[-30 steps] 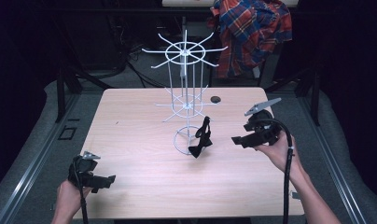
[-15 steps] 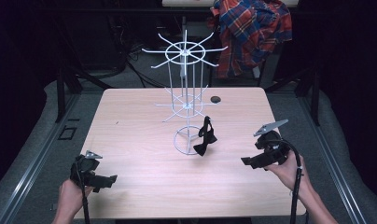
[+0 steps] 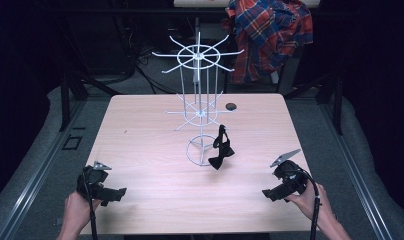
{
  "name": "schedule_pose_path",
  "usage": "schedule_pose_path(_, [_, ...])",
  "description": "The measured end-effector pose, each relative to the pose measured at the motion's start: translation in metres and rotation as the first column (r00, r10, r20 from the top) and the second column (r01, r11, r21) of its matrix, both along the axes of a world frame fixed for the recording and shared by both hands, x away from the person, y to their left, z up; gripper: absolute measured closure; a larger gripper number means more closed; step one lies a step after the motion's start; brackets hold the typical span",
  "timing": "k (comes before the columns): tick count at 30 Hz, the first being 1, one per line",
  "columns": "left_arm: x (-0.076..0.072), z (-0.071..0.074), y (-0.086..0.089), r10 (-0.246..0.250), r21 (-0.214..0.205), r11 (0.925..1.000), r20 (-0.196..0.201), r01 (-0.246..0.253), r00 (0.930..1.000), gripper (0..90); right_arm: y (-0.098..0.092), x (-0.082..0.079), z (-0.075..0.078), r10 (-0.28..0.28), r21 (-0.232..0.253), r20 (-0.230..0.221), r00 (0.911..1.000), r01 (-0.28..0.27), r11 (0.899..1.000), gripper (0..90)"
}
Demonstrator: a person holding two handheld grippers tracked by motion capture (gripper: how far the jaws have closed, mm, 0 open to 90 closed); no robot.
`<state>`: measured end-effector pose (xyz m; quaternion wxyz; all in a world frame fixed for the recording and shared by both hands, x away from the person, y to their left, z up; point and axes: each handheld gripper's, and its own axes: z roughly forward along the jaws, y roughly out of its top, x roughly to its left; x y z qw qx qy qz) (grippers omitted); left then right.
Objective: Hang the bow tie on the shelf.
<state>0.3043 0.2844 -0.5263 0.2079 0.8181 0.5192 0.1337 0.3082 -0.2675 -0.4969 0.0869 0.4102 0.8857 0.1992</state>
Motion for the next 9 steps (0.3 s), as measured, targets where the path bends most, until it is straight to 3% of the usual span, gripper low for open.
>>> schedule_pose_path(3, [0.0005, -0.0019, -0.0001, 0.0, 0.003, 1.0, -0.01, 0.001, 0.9999, 0.0, 0.0002, 0.0018, -0.0015, 0.006, -0.008, 0.005, 1.0, -0.006, 1.0, 9.0])
schedule_pose_path(9, [0.0015, -0.0028, 0.0011, 0.0, -0.011, 0.9999, -0.011, 0.0, 0.9999, 0.0, -0.0008, 0.0067, -0.0078, 0.013, -0.023, -0.027, 0.9996, -0.014, 1.0, 5.8])
